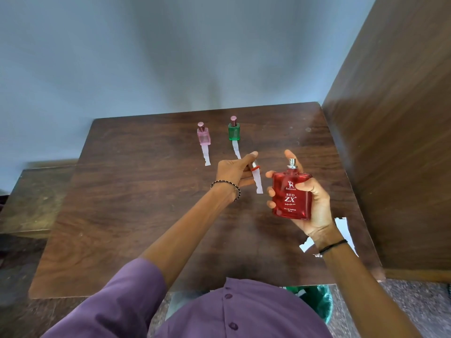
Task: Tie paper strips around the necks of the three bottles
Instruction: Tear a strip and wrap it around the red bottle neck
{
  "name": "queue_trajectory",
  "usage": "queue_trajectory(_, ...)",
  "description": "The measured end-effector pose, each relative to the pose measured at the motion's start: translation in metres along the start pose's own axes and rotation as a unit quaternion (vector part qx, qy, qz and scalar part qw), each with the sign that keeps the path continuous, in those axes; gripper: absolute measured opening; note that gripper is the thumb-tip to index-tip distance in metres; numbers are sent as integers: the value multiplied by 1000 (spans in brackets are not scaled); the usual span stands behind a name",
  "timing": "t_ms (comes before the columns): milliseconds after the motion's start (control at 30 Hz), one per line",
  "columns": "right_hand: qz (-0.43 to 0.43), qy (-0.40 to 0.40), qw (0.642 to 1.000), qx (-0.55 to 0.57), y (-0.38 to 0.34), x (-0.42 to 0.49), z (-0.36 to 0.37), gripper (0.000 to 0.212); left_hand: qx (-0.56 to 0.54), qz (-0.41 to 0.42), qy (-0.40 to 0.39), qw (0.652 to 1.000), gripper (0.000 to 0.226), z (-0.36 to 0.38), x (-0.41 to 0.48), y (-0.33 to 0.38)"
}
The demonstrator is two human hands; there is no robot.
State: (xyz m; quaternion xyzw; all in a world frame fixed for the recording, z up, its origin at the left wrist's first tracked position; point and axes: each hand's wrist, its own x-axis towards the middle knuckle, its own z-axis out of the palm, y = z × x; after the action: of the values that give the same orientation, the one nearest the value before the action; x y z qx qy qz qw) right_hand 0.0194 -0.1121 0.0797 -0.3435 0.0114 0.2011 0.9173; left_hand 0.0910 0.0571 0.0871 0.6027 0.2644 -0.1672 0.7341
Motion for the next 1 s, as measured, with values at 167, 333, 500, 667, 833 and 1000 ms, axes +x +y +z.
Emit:
queue_trajectory(167,9,-15,1000,21,2,-1,0,71,-2,2,-2,1000,38,1,-2,1)
queue_trajectory(333,4,12,1000,9,2,-5,3,68,-7,5,-11,1000,42,1,-6,3)
queue_trajectory(500,-43,124,852,-508,4,0,12,57,-23,12,-30,999,41,0,-8,5)
queue_trajectory(667,-72,157,634,-754,19,4,19,55,-28,18,-34,999,49,4,-11,4)
queue_trajectory(833,-77,175,594,-781,23,9,18,59,-41,18,-43,998,38,4,-12,7)
queue_trajectory(1000,-82,175,591,-783,24,8,18,55,-34,17,-43,998,34,5,-13,6)
